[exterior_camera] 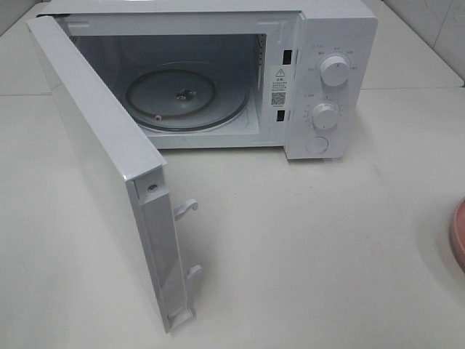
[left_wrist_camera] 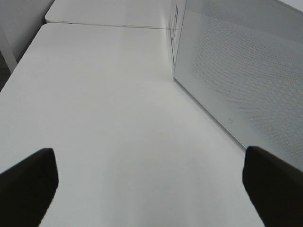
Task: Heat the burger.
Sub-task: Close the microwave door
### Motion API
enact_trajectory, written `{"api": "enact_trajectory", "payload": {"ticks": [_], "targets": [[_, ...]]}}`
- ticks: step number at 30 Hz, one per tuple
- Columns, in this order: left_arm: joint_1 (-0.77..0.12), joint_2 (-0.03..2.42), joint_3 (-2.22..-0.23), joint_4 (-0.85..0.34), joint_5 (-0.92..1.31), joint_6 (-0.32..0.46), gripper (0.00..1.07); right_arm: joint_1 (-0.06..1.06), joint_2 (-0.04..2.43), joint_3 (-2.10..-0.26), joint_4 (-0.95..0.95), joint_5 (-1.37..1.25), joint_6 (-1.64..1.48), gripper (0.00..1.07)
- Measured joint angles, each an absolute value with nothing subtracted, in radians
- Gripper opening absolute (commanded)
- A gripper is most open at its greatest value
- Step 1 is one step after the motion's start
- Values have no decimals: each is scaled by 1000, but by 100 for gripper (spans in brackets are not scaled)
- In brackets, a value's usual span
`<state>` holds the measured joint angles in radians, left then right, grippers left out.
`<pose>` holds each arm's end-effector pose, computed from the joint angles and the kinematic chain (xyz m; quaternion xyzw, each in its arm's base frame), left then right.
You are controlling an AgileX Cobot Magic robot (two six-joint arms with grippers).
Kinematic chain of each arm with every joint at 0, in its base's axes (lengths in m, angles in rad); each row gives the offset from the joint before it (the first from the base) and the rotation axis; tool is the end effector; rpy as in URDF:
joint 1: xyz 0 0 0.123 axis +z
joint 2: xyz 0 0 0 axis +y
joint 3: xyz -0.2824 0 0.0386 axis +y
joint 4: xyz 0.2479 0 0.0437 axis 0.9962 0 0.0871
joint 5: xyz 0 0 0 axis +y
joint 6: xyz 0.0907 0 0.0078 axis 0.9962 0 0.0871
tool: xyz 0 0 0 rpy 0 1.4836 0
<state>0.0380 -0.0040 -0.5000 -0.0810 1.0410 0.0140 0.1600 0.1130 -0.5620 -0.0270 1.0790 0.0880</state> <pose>-0.0046 -0.0065 0.2790 -0.0089 0.8463 -0.0266 0.5320 0.0063 -0.0012 0.2931 -0.0310 0.8702 0.0474 0.4895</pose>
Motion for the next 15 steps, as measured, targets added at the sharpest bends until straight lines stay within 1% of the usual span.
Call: {"api": "enact_trajectory", "payload": {"ticks": [2, 8, 15], "targets": [[38, -4, -500, -81, 1041, 14, 98, 108, 43, -528, 0, 1057, 88, 76], [38, -4, -500, -81, 1041, 14, 98, 60, -3, -501, 17, 1019, 89, 76], [38, -4, -500, -81, 1041, 14, 98, 55, -3, -498, 21, 1011, 89, 76]]}}
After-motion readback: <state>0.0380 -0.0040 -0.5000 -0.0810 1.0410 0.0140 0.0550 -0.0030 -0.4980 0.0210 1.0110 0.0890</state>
